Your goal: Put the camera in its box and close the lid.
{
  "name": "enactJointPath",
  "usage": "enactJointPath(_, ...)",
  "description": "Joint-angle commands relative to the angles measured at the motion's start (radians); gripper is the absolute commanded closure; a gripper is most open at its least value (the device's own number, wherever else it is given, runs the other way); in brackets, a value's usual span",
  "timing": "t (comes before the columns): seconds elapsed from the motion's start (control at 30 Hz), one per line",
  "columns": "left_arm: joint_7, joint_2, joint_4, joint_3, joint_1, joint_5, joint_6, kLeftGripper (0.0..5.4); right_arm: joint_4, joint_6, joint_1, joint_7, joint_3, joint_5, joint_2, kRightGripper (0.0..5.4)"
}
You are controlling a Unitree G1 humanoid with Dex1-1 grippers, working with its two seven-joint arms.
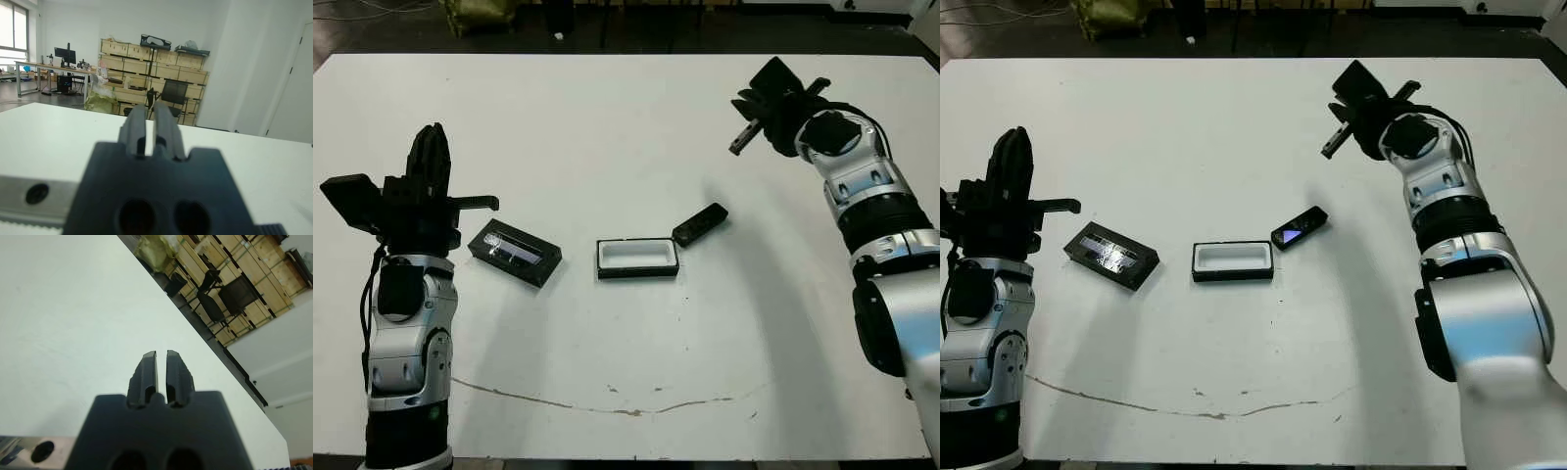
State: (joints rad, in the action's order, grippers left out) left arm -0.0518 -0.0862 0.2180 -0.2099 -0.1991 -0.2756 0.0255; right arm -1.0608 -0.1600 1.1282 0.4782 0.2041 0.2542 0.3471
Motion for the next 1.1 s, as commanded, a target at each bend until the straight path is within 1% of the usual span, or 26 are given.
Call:
enactJointPath(0.03, 0.002, -0.006, -0.006, 0.0, 0.014, 0.01, 0.012, 5.38, 0.002, -0.018, -0.03, 0.021, 0.027, 0.023, -0.006, 5.4)
enactJointPath(0.2, 0.0, -0.008, -0.011, 0.001, 0.015, 0.015, 0.009, 5.38, -0.004, -0.033, -0.045, 0.054, 0.055, 0.042, -0.006, 5.4)
enactJointPath(0.43, -0.003, -0.004, -0.013, 0.002, 0.017, 0.02, 0.001, 5.38, 0.019, -0.024, -0.058, 0.142, 0.08, 0.046, -0.001, 5.4)
enactJointPath(0.57, 0.001, -0.001, -0.013, 0.002, 0.017, 0.019, 0.005, 5.38, 0.02, -0.003, -0.057, 0.224, 0.093, 0.042, 0.001, 5.4)
enactJointPath(0.7, 0.002, -0.001, -0.014, 0.005, 0.018, 0.023, 0.006, 5.38, 0.025, -0.006, -0.065, 0.245, 0.125, 0.073, 0.005, 5.4)
enactJointPath(0.9, 0.001, -0.001, -0.015, 0.009, 0.02, 0.028, 0.004, 5.38, 0.025, -0.004, -0.087, 0.281, 0.119, 0.057, 0.001, 5.4)
enactJointPath(1.1, 0.006, 0.0, -0.01, 0.011, 0.022, 0.034, 0.011, 5.38, 0.067, 0.018, -0.109, 0.336, 0.114, 0.046, 0.014, 5.4)
